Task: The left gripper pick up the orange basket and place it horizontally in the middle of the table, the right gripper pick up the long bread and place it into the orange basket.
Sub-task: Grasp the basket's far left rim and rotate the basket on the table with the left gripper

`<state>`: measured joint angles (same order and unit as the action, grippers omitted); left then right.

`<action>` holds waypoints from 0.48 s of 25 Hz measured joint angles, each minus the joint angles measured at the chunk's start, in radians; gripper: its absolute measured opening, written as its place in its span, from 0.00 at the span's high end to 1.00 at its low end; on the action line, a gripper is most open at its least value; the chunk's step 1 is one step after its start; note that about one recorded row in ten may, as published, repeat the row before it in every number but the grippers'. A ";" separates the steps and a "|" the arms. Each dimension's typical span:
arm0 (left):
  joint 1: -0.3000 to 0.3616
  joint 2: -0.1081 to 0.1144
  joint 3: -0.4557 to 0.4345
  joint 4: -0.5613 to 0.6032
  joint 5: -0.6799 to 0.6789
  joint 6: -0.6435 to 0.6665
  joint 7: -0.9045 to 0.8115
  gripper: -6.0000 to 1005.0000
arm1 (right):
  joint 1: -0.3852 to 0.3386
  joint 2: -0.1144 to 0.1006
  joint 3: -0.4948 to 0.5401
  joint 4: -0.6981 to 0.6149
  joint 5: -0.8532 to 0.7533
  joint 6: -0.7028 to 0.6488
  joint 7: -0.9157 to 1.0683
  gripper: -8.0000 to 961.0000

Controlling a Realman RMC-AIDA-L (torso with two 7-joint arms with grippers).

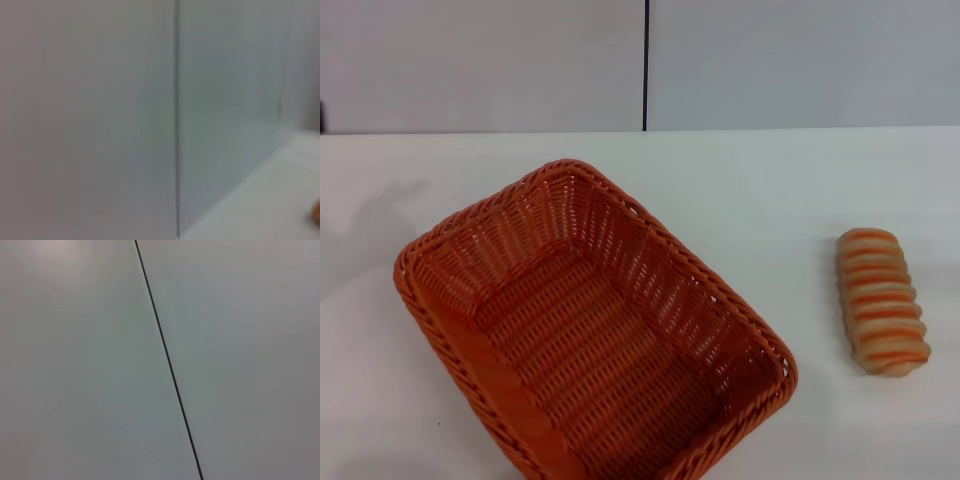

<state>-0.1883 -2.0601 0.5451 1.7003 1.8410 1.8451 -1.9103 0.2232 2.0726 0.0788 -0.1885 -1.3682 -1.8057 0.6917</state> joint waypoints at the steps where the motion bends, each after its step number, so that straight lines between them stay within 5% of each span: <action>1: -0.014 -0.002 0.024 0.028 0.034 0.002 -0.016 0.21 | 0.001 0.000 -0.002 0.001 0.000 -0.003 0.000 0.14; 9: -0.165 -0.009 0.264 0.092 0.364 -0.028 -0.150 0.23 | 0.003 -0.001 0.001 0.003 0.000 -0.013 0.002 0.14; 12: -0.183 -0.011 0.452 0.089 0.497 -0.141 -0.179 0.23 | 0.004 -0.002 0.001 0.000 0.000 -0.012 0.003 0.14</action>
<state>-0.3712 -2.0706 0.9975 1.7896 2.3384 1.7037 -2.0892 0.2275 2.0707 0.0798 -0.1883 -1.3684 -1.8180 0.6944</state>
